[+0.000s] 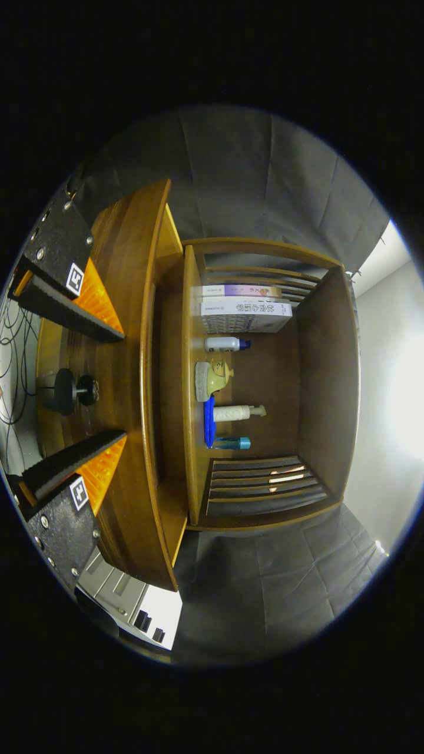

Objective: Pull open the drawer, take out the items inside it, and place them on the countertop above the cabinet.

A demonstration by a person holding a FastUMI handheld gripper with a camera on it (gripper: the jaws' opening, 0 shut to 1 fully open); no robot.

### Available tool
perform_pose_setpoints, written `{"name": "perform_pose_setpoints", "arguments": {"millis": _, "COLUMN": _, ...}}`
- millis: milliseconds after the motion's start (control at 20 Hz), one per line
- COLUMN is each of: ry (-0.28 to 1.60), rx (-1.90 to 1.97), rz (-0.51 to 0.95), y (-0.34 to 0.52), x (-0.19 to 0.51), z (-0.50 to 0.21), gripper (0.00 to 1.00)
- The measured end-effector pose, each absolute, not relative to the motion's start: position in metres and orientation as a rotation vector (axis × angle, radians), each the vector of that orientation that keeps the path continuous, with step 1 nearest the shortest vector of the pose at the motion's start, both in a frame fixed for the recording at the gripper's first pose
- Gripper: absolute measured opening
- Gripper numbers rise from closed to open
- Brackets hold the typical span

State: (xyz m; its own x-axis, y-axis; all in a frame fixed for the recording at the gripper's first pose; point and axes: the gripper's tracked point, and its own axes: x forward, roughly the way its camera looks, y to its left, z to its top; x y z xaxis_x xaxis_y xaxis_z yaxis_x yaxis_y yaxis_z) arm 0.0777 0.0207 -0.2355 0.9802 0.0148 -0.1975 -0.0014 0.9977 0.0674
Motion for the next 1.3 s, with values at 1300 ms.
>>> {"name": "perform_pose_setpoints", "arguments": {"millis": 1300, "ry": 0.285, "rx": 0.025, "rz": 0.075, "y": 0.034, "x": 0.198, "z": -0.234, "gripper": 0.96}}
